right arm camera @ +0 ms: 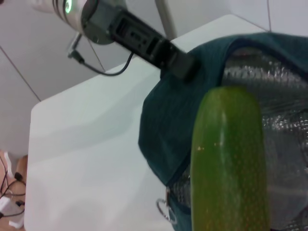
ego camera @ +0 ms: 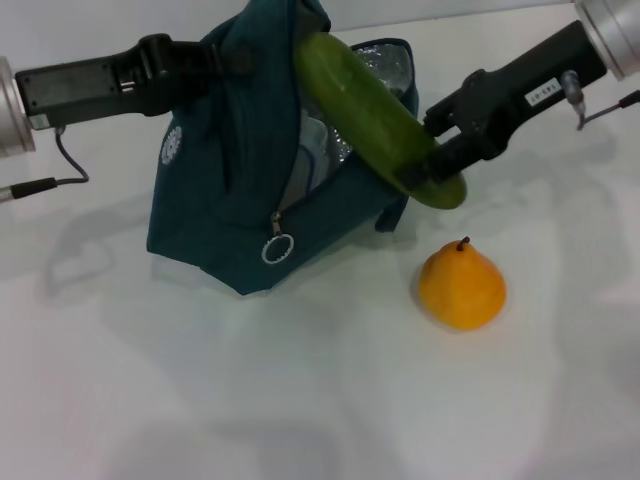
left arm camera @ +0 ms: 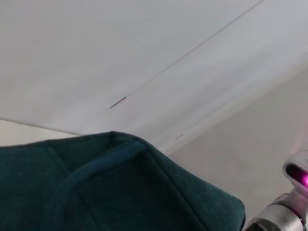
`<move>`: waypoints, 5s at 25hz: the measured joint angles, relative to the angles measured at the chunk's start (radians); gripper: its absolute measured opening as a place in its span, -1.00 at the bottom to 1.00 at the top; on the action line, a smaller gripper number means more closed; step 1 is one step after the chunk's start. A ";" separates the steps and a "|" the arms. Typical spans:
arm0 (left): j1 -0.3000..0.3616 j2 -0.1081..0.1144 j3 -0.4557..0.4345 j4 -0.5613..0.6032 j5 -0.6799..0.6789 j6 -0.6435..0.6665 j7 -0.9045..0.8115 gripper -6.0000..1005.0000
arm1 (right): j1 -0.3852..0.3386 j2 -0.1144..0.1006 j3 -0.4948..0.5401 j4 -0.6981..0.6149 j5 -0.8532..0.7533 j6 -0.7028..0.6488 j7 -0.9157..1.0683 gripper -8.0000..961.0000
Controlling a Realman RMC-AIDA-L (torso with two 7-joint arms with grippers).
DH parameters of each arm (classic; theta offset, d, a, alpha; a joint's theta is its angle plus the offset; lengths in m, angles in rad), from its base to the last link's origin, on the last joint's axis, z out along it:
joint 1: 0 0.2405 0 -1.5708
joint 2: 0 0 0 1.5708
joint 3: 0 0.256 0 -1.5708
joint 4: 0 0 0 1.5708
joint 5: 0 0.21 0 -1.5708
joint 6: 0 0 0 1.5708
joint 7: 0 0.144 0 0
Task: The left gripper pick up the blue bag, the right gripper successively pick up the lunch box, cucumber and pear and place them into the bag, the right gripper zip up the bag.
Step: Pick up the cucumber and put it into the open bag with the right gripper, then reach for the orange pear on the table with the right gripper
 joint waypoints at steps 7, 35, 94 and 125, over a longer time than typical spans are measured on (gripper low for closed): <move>0.002 -0.014 0.000 0.000 0.001 0.007 0.018 -0.81 | 0.014 -0.011 0.051 0.058 0.013 0.046 0.107 0.18; 0.009 -0.017 0.000 0.037 -0.013 0.003 0.048 -0.81 | -0.086 0.084 0.194 0.263 0.285 0.186 -0.069 0.18; 0.044 -0.010 -0.001 0.051 -0.040 -0.004 0.039 -0.81 | -0.165 0.112 -0.157 0.303 0.596 0.329 -0.268 0.69; 0.073 -0.012 0.000 0.051 -0.051 -0.068 0.068 -0.81 | -0.374 -0.061 0.026 0.051 0.398 -0.033 -0.303 0.72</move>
